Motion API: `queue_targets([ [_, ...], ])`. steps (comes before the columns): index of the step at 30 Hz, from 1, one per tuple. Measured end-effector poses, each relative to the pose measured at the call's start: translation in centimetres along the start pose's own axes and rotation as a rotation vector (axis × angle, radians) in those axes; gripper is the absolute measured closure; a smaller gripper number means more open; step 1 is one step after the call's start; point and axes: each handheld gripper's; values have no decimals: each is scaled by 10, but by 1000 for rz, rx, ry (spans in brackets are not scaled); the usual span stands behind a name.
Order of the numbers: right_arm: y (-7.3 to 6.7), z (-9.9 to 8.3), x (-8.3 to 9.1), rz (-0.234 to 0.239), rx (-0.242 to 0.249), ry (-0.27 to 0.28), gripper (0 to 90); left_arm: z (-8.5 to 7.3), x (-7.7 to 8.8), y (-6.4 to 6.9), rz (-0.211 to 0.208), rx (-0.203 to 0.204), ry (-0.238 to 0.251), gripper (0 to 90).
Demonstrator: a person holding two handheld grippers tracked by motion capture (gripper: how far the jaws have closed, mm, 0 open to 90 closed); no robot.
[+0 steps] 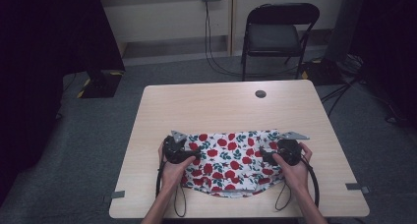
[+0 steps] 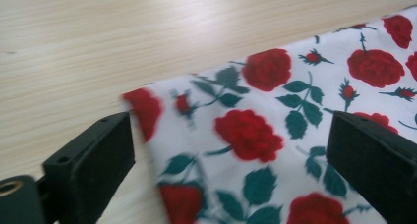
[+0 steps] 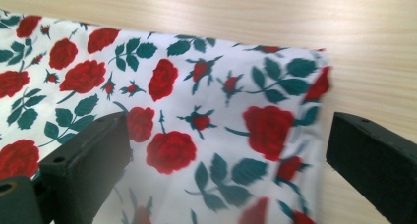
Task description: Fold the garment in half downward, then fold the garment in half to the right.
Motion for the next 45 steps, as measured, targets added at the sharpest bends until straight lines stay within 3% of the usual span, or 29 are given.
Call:
queue_targets([
  [3, 8, -2, 13, -4, -8, 19, 20, -9, 8, -10, 17, 13, -19, 25],
  [6, 17, -8, 23, -40, -4, 27, 19, -15, 19, -18, 16, 33, 4, 24],
  [9, 29, -18, 29, -65, -28, 32, 22, -20, 26, -21, 53, 21, 7, 23],
  [15, 40, -32, 40, -120, -43, 24, 28, -34, 37, -28, 57, 53, 3, 28],
  [24, 54, -58, 53, -207, -57, -23, 28, -54, 44, -42, 104, 113, -15, 33],
  [27, 56, -68, 55, -227, -58, -42, 28, -59, 45, -45, 92, 148, -35, 41],
  [28, 57, -70, 54, -231, -63, -48, 30, -60, 45, -45, 96, 145, -45, 41],
  [29, 58, -72, 54, -242, -69, -52, 33, -61, 46, -43, 126, 128, -55, 41],
  [31, 60, -76, 54, -243, -87, -54, 34, -63, 45, -42, 147, 116, -67, 41],
  [33, 62, -78, 52, -245, -106, -62, 34, -66, 43, -45, 156, 134, -98, 41],
  [37, 64, -80, 48, -249, -113, -86, 30, -67, 44, -49, 175, 159, -100, 41],
  [45, 66, -80, 47, -248, -110, -88, 8, -67, 43, -50, 175, 161, -107, 17],
])
Point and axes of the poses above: each handheld gripper's, and its own axes: x roughly backward along the jaws, z roughly out of its top, y roughly to its right, and after that the axes turned 4 degrees about -y, right-handed
